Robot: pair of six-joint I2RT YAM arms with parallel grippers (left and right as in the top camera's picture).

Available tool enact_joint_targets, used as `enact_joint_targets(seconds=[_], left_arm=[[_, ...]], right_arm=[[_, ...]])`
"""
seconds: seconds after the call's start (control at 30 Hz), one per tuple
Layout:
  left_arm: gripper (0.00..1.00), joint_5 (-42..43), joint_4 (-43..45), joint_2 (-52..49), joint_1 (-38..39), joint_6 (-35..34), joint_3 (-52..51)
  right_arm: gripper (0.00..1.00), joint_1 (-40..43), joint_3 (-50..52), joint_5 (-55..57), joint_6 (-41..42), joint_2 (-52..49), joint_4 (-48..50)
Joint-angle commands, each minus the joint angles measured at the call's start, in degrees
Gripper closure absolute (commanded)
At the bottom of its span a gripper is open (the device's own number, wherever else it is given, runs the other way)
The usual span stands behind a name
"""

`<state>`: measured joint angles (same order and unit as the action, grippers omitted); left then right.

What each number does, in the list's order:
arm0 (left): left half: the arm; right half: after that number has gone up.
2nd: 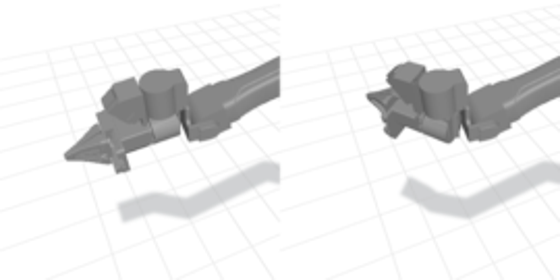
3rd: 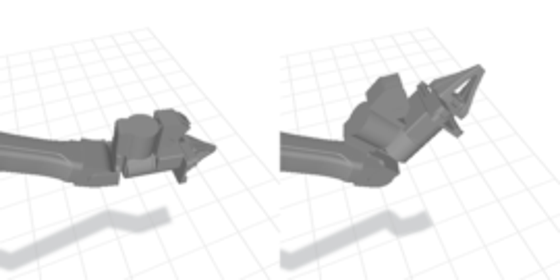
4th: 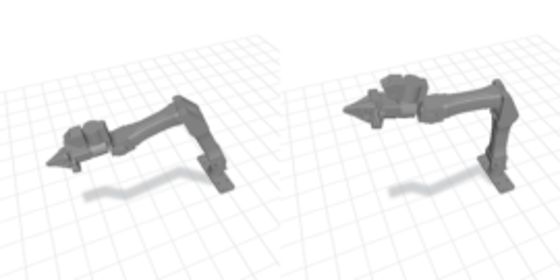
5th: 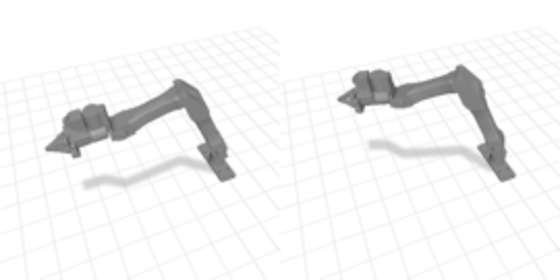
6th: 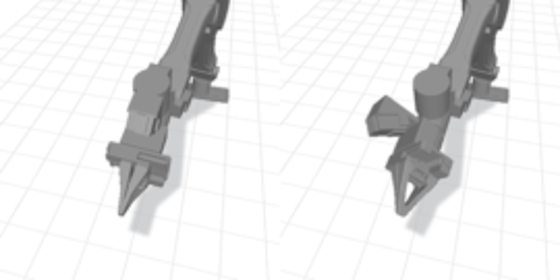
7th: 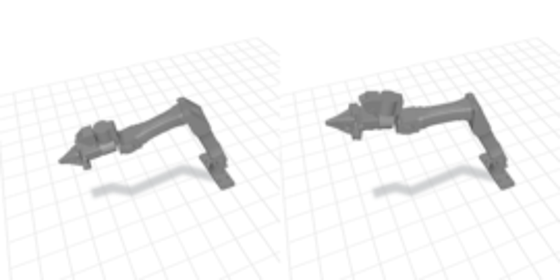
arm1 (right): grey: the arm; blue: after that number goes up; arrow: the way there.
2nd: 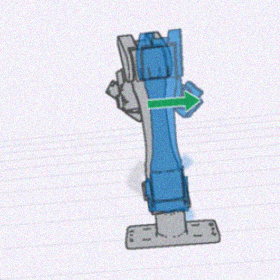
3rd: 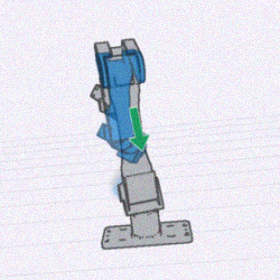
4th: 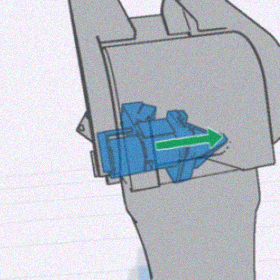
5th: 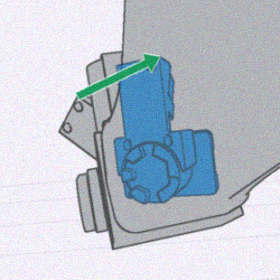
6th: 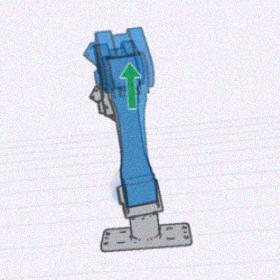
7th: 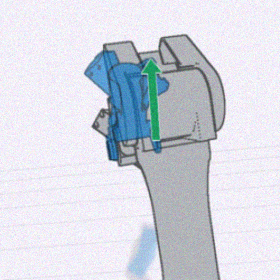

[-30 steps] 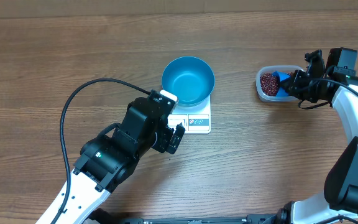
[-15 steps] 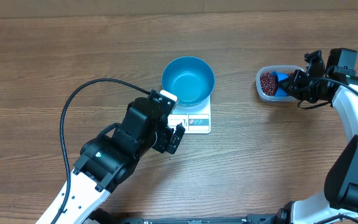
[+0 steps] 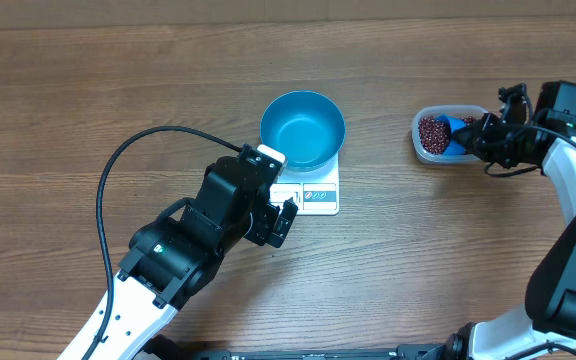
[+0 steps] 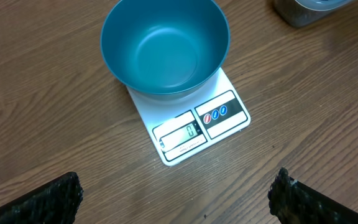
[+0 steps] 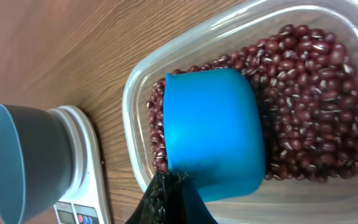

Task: Scoop item into bowl and weigh 150g on scale
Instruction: 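Drag the scoop through the beans with right gripper to fill it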

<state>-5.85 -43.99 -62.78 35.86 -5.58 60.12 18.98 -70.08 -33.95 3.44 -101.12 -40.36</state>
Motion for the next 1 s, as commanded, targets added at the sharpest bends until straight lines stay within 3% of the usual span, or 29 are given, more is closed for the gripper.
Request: enact_joint_targets(seconds=[0.0,0.97], left_arm=[[0.00,-0.5,0.0,0.7,-0.3,0.9,-0.2],[0.00,-0.5,-0.8,0.7,-0.3,0.7,-0.2]], right_arm=[[0.96,0.7,1.6,-2.2,1.0,-2.2,-2.1],[0.96,3.9,1.6,-5.9,3.9,-2.3,-0.2]])
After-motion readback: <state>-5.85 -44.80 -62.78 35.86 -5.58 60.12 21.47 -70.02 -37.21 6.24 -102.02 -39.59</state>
